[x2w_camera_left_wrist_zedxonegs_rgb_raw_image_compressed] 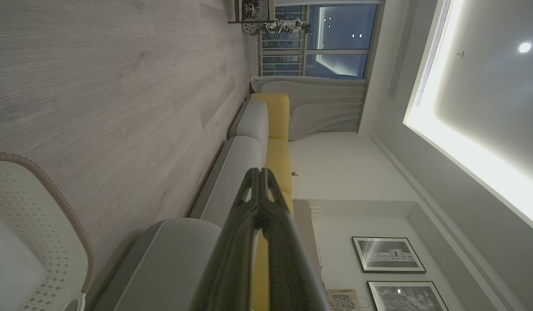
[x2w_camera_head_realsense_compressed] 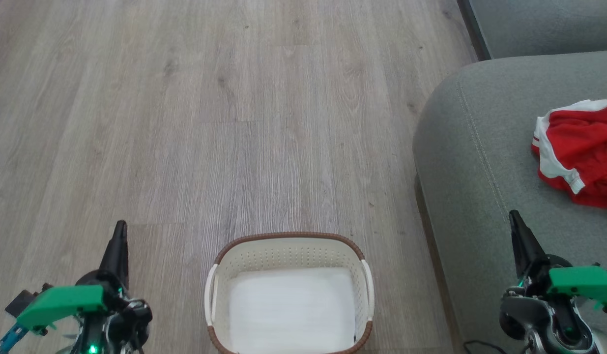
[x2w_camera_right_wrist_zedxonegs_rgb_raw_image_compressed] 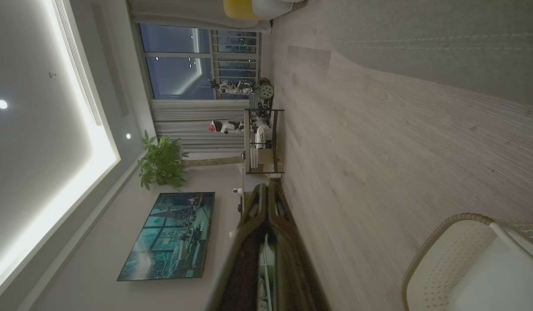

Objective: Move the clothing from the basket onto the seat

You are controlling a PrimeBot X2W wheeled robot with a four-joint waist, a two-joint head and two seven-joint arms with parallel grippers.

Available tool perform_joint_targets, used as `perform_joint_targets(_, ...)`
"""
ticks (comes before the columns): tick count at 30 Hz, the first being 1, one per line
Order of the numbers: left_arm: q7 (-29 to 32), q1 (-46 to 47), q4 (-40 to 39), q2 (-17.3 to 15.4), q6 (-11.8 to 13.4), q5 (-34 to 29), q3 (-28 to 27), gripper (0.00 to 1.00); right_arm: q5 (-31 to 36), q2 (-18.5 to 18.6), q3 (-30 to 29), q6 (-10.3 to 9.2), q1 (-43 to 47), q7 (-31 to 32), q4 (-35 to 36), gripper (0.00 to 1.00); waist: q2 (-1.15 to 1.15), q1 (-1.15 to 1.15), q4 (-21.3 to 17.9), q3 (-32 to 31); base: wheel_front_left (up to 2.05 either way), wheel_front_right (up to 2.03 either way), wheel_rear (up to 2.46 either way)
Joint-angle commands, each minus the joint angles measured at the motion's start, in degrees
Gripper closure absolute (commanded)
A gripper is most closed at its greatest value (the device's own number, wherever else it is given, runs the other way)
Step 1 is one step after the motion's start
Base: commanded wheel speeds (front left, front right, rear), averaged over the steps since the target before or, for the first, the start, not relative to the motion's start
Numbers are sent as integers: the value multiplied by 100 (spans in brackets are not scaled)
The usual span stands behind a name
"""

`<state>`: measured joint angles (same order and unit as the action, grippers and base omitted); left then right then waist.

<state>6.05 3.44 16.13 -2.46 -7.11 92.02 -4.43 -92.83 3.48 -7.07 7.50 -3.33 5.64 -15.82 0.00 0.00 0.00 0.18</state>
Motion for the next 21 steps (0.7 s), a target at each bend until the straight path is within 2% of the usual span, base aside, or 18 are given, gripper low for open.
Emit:
perform_joint_targets(1,44,276,-208,-42,-37,14,-209,100,30,-25,100,-1,-281,49,181,100,0,0,0,0,0,0,0)
perform_joint_targets(21,44,276,-208,-42,-37,15,-209,100,41,-34,86,-1,-283,60,180,100,0,0,0,0,0,0,0)
